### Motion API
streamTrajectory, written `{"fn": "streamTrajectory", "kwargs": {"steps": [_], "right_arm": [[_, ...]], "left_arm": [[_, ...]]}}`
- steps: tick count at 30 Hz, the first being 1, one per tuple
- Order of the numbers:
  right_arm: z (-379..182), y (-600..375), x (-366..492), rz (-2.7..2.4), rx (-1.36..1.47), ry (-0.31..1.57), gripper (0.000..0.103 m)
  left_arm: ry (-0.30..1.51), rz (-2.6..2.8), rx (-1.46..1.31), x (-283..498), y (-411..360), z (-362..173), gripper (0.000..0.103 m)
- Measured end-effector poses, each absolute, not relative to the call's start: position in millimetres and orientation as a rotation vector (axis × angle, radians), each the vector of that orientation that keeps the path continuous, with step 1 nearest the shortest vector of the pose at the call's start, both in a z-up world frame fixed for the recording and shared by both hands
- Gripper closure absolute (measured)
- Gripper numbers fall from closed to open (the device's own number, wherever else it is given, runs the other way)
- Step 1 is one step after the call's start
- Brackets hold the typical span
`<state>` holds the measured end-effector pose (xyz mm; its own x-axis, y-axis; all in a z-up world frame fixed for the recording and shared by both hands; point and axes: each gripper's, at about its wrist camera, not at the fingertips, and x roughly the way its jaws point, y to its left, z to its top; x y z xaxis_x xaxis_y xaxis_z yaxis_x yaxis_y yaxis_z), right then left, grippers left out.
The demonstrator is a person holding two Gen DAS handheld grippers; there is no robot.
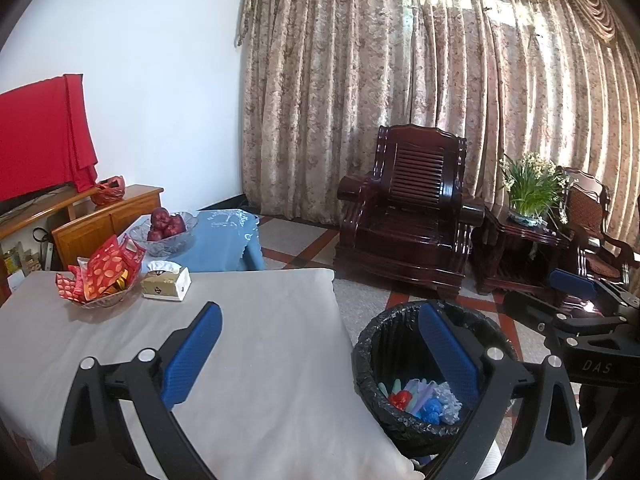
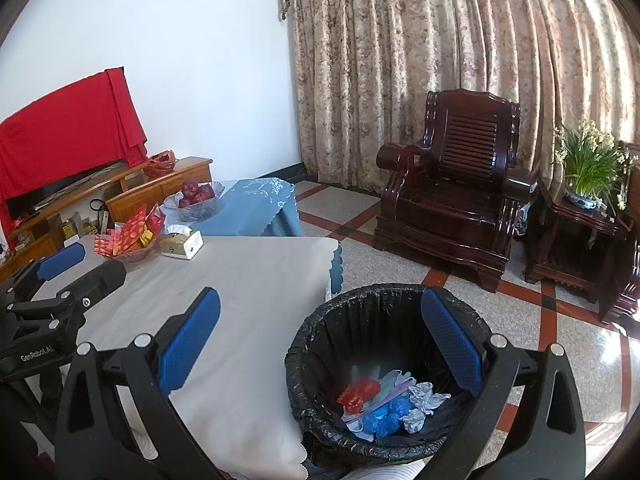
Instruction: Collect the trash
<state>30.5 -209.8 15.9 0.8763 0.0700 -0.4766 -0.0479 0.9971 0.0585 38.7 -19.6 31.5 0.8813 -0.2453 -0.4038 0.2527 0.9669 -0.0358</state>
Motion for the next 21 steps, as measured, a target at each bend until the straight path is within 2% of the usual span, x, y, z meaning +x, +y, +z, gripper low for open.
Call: {"fn": "streamTrajectory", "kwargs": {"steps": [21], "right_arm": [[16.8, -210.3, 32.5, 0.067, 0.042, 0.5, 0.005]], "left_arm": [[0.422, -0.258, 0.02, 40.5, -17.6, 31.3, 0.006]]}}
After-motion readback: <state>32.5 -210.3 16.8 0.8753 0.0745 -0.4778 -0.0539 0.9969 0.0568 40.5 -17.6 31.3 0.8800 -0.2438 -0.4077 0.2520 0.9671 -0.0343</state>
